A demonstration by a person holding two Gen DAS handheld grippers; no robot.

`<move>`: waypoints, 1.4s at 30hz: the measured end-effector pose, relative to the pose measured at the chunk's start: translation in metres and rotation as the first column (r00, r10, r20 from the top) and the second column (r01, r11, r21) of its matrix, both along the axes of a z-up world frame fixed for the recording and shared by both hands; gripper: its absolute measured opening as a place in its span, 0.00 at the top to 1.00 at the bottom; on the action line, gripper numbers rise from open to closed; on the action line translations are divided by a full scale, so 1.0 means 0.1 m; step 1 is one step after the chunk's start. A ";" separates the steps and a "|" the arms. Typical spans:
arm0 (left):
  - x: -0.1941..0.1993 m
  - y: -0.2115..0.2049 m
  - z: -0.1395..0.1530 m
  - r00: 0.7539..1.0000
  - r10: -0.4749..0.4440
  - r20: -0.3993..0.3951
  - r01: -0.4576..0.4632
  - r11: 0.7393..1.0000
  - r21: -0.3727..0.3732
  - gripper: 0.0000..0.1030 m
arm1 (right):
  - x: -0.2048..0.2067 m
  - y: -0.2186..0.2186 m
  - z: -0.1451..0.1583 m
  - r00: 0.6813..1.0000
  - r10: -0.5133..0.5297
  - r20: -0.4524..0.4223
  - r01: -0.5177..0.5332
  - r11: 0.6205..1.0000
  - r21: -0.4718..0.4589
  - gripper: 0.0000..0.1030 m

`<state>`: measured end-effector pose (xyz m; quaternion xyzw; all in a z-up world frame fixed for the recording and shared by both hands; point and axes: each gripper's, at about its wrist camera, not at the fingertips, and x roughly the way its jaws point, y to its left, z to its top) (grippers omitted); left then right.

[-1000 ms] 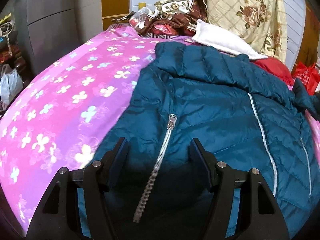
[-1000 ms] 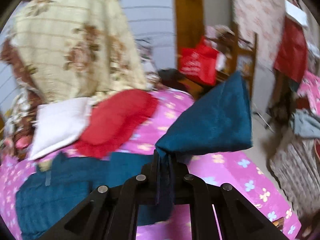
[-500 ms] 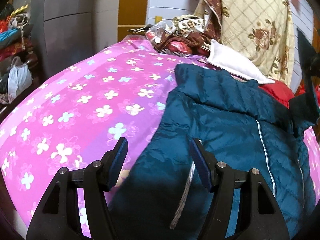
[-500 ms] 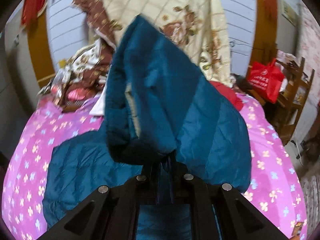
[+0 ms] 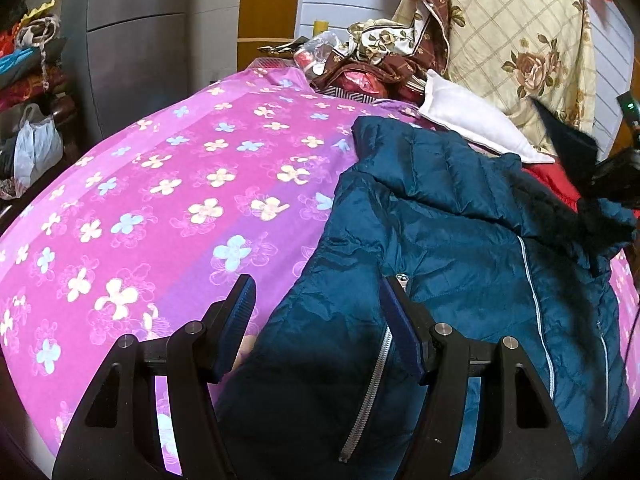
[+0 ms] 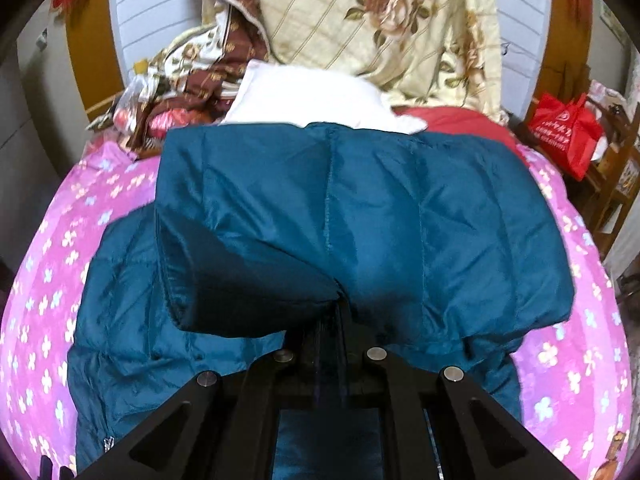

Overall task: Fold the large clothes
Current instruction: 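Lay the lifted hem over the collar with the right tool and flatten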

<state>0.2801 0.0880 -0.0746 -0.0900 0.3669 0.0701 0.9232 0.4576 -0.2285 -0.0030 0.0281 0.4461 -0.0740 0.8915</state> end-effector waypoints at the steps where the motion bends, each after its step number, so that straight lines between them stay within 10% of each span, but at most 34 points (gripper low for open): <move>1: 0.00 0.00 -0.01 1.000 -0.001 -0.001 0.001 1.000 -0.003 0.37 | 0.01 0.03 -0.04 1.000 0.006 -0.006 -0.006 1.000 -0.001 0.94; 42: 0.03 -0.02 -0.02 0.996 -0.093 -0.008 0.091 0.988 -0.123 0.37 | 0.30 1.26 -0.88 0.954 0.224 -0.199 -0.231 0.973 -0.013 0.94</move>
